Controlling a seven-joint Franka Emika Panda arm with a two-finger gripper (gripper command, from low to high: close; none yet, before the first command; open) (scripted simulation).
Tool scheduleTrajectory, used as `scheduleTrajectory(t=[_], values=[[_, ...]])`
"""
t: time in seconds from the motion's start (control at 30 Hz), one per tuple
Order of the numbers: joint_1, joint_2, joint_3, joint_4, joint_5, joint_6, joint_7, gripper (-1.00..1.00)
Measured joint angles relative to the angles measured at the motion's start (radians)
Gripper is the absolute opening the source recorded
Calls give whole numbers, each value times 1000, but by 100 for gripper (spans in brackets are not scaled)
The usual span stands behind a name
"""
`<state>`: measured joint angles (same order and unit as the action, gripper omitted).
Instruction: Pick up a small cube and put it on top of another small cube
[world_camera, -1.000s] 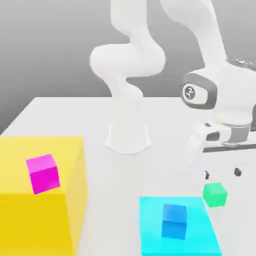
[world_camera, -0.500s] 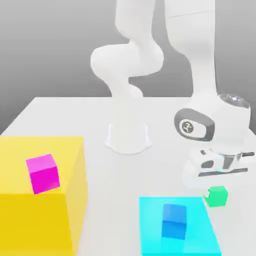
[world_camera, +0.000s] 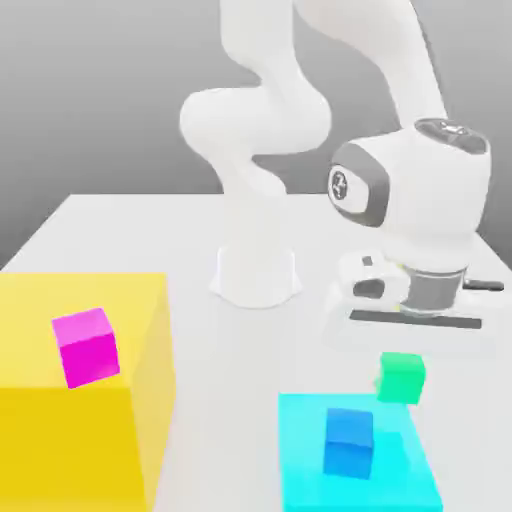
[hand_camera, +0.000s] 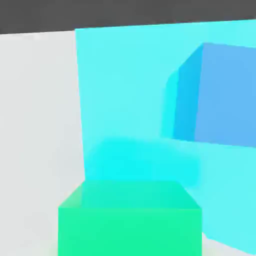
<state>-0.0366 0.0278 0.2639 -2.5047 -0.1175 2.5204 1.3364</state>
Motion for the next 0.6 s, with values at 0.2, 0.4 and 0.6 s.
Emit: scheduleTrajectory(t=[0.2,0.4,0.6], values=[[-210,-84,-112,185,67,-261,-93,-100],[-348,-127,-206,299,127,-414,-171,-100],[-350,-88,-207,247,129,-322,-175,100]])
